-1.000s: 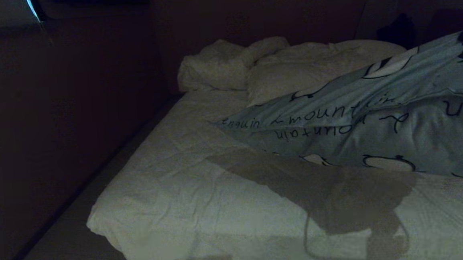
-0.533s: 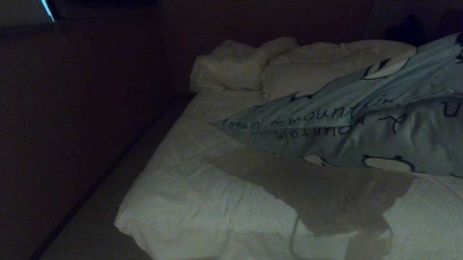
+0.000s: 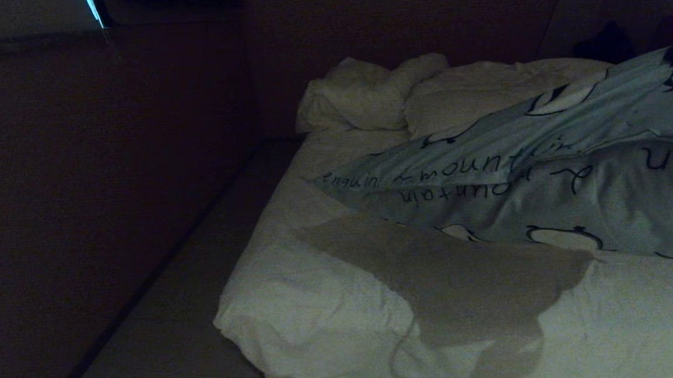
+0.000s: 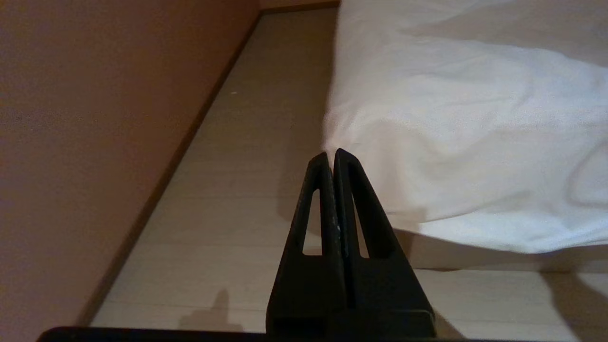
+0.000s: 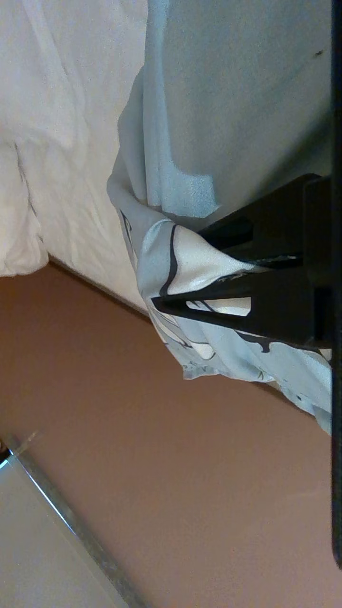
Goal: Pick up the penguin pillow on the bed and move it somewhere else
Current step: Move to the foot of the bed
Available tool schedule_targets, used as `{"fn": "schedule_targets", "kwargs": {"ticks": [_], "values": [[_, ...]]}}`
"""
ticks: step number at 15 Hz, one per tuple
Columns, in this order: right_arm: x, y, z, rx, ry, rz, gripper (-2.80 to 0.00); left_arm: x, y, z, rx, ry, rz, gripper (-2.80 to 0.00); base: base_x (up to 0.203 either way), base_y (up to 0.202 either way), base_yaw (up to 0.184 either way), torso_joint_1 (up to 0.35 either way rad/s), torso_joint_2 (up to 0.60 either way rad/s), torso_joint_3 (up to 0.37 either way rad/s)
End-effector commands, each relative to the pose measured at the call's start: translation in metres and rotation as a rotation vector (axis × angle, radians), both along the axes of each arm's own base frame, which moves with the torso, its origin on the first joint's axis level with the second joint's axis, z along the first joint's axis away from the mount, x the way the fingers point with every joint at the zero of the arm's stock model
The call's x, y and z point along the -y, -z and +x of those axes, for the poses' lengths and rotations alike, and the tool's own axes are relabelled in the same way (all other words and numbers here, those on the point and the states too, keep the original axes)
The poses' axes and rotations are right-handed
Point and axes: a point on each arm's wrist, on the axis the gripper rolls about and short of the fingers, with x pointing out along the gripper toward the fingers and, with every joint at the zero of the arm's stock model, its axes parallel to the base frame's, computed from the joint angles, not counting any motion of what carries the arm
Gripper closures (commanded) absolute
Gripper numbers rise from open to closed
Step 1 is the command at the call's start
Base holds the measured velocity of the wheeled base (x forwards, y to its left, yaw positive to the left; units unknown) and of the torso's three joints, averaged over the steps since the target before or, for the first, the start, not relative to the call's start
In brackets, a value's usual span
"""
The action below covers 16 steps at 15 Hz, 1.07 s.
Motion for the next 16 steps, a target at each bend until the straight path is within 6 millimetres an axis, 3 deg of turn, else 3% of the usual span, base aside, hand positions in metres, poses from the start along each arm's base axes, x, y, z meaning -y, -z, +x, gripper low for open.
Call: {"fn": "schedule_targets", "kwargs": {"ticks": [1,8,16], "values": [[-0.0001,0.0,0.0,-0.001,-0.003,0.002,0.0,0.0,0.0005,0.0,0.0,0.0,0.0,0.0,0.0,0.198,0.0,0.002,0.0,0.005],[-0.0001,-0.0002,-0.0005,0.001,-0.002,0.002,0.0,0.0,0.0005,0.0,0.0,0.001,0.002,0.0,0.0,0.176,-0.001,0.001,0.01,0.003],[-0.0001,-0.0002,-0.0005,0.001,-0.003,0.003,0.0,0.0,0.0001,0.0,0.003,0.0,-0.015,0.0,0.032,0.0,0.0,-0.003,0.0,0.001]]}}
